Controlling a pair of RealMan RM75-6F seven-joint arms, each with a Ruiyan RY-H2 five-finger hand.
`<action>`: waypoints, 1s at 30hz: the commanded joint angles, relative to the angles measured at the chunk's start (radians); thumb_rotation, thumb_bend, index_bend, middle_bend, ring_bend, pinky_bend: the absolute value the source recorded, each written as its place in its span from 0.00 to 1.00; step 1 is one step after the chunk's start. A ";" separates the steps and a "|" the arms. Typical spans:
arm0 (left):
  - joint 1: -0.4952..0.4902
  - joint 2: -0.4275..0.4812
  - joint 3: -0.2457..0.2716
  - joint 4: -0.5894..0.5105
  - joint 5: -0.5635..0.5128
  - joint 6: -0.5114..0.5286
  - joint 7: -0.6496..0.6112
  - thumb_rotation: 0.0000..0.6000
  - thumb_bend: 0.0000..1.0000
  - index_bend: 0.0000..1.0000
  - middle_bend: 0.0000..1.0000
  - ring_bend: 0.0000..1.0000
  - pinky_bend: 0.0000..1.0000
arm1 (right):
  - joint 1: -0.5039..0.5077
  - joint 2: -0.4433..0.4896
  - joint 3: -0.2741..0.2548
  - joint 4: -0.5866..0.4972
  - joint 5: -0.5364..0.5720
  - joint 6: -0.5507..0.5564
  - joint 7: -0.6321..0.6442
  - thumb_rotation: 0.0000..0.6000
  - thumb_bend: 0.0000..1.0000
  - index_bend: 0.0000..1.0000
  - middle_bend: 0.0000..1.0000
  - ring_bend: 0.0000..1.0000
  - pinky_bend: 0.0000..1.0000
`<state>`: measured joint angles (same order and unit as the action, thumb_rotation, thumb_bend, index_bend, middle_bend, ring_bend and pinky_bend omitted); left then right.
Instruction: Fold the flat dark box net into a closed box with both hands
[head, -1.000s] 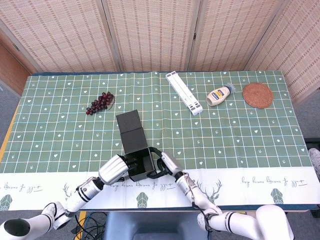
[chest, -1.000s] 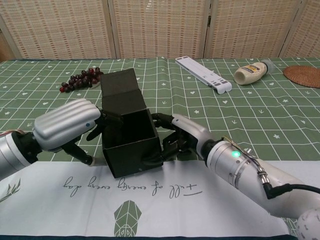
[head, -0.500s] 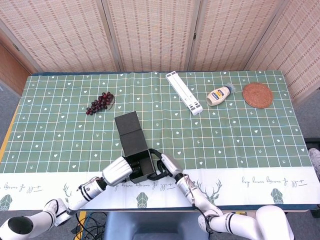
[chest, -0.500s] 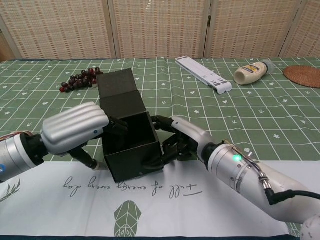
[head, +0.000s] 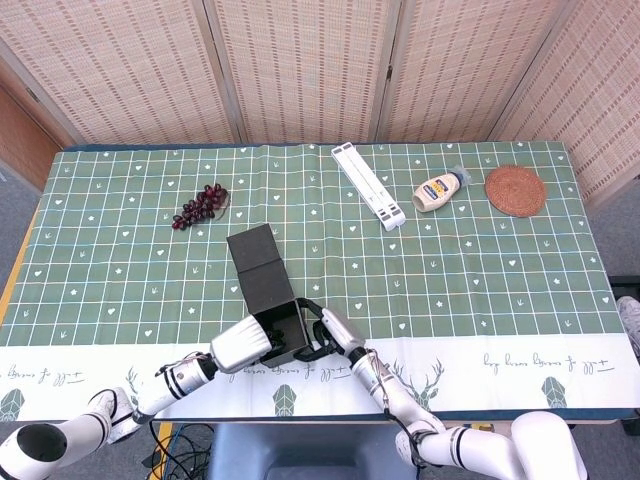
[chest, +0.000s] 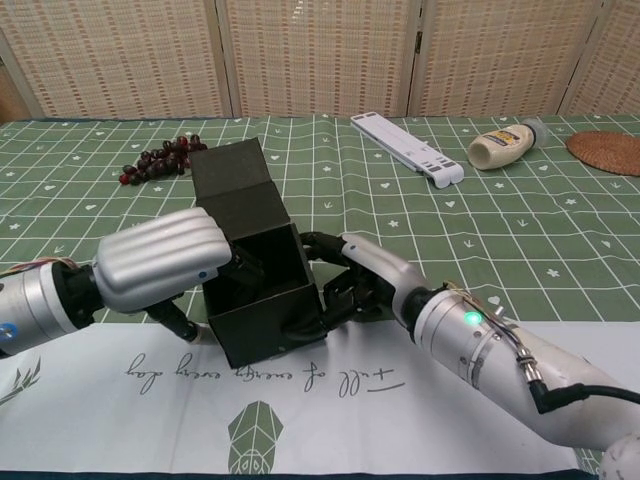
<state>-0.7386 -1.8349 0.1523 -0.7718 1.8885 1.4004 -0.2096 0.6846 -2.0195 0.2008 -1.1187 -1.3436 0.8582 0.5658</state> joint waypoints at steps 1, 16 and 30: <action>-0.001 0.001 0.001 0.000 0.001 0.000 0.002 1.00 0.10 0.64 0.61 0.63 0.81 | 0.000 0.000 0.000 0.001 -0.001 0.000 0.000 1.00 0.46 0.39 0.47 0.80 1.00; 0.016 0.024 -0.007 -0.023 -0.018 0.025 0.007 1.00 0.10 0.47 0.40 0.57 0.81 | -0.007 0.013 0.002 -0.021 -0.002 0.007 0.009 1.00 0.46 0.39 0.46 0.80 1.00; 0.097 0.098 -0.046 -0.143 -0.091 0.093 0.019 1.00 0.10 0.30 0.30 0.54 0.81 | -0.025 0.039 0.026 -0.065 0.026 0.027 -0.005 1.00 0.46 0.39 0.45 0.80 1.00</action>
<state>-0.6502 -1.7444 0.1131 -0.9051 1.8065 1.4848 -0.1899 0.6607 -1.9815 0.2243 -1.1815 -1.3194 0.8836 0.5619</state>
